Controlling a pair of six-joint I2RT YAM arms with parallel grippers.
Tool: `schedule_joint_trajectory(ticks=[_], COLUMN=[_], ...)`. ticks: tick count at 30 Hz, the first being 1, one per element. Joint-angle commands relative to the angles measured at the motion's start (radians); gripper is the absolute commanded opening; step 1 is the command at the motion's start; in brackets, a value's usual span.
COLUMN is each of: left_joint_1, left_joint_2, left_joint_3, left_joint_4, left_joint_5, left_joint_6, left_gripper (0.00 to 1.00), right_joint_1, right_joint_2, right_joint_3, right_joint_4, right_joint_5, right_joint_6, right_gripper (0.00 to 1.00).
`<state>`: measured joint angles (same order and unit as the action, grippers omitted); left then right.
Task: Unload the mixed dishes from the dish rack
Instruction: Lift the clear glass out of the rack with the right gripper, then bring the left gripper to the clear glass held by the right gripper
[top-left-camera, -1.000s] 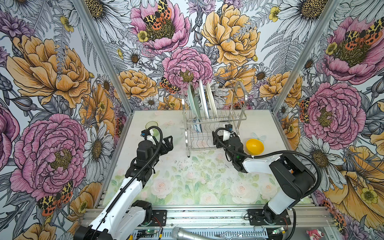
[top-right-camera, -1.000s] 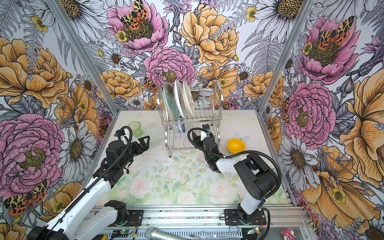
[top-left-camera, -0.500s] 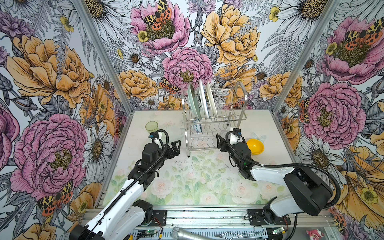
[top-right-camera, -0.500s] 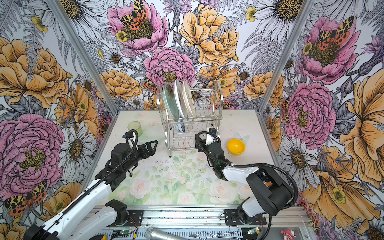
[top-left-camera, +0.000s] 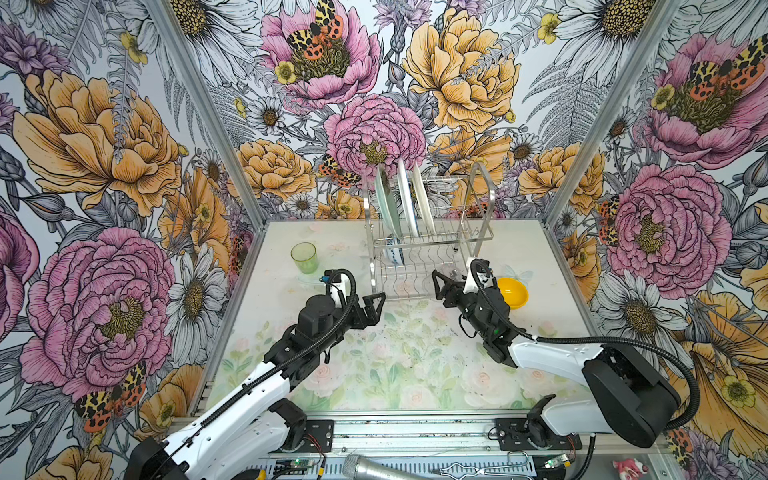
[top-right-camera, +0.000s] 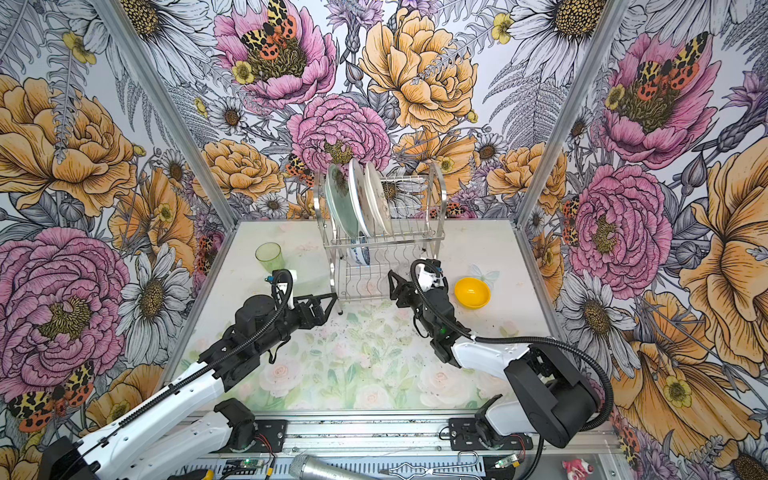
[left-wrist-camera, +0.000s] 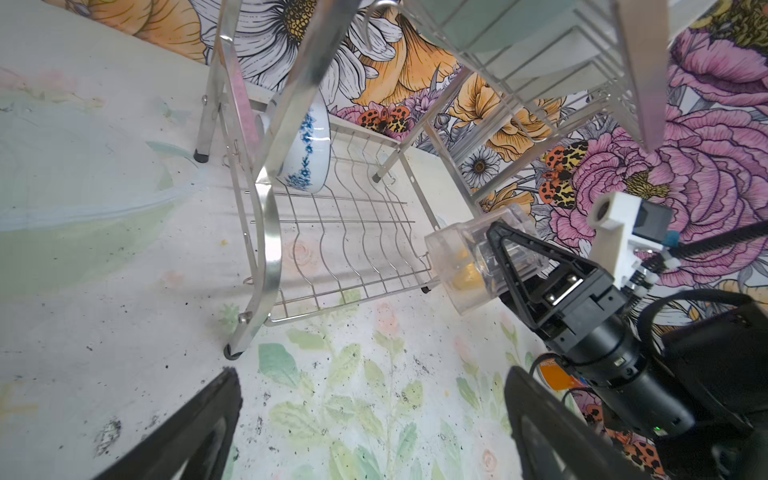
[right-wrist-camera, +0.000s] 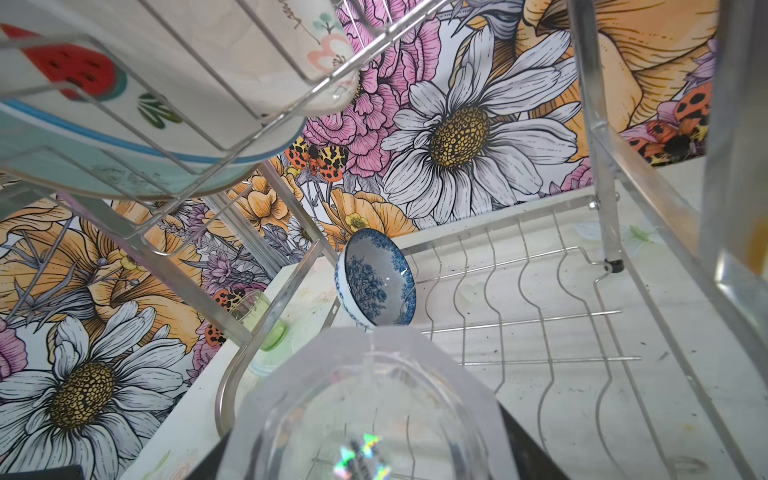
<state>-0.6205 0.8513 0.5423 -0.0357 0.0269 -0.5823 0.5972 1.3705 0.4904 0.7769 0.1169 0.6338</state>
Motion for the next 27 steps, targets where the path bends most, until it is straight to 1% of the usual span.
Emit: schedule_joint_trajectory(ticks=[1,5,11,18,21,27], left_joint_1=[-0.039,-0.069,-0.109,-0.157,-0.164,-0.171], left_joint_2=[0.026,0.058,0.125,0.18,0.207,0.261], left_joint_3=[-0.013,-0.025,-0.029,-0.019,-0.015,-0.007], left_joint_4=[0.077,0.142,0.272,0.385,0.431,0.528], left_joint_5=[-0.028,-0.025,0.021,0.021,0.04,0.093], left_joint_6=[-0.013,-0.023,-0.056,-0.055,-0.054,-0.063], left_gripper=[0.99,0.99,0.96,0.9,0.83,0.8], right_joint_1=[0.006,0.006,0.006,0.007,0.007,0.006], right_joint_2=[-0.058,-0.1,-0.146,-0.195,-0.206,-0.207], right_joint_3=[-0.013,-0.031,-0.055,-0.068,-0.065,-0.061], right_joint_4=[0.051,0.05,0.052,0.052,0.054,0.069], right_joint_5=[-0.044,-0.055,-0.077,-0.098,-0.118,-0.142], right_joint_6=[0.067,0.118,0.185,0.235,0.242,0.273], right_gripper=[0.56,0.56,0.56,0.55,0.55,0.55])
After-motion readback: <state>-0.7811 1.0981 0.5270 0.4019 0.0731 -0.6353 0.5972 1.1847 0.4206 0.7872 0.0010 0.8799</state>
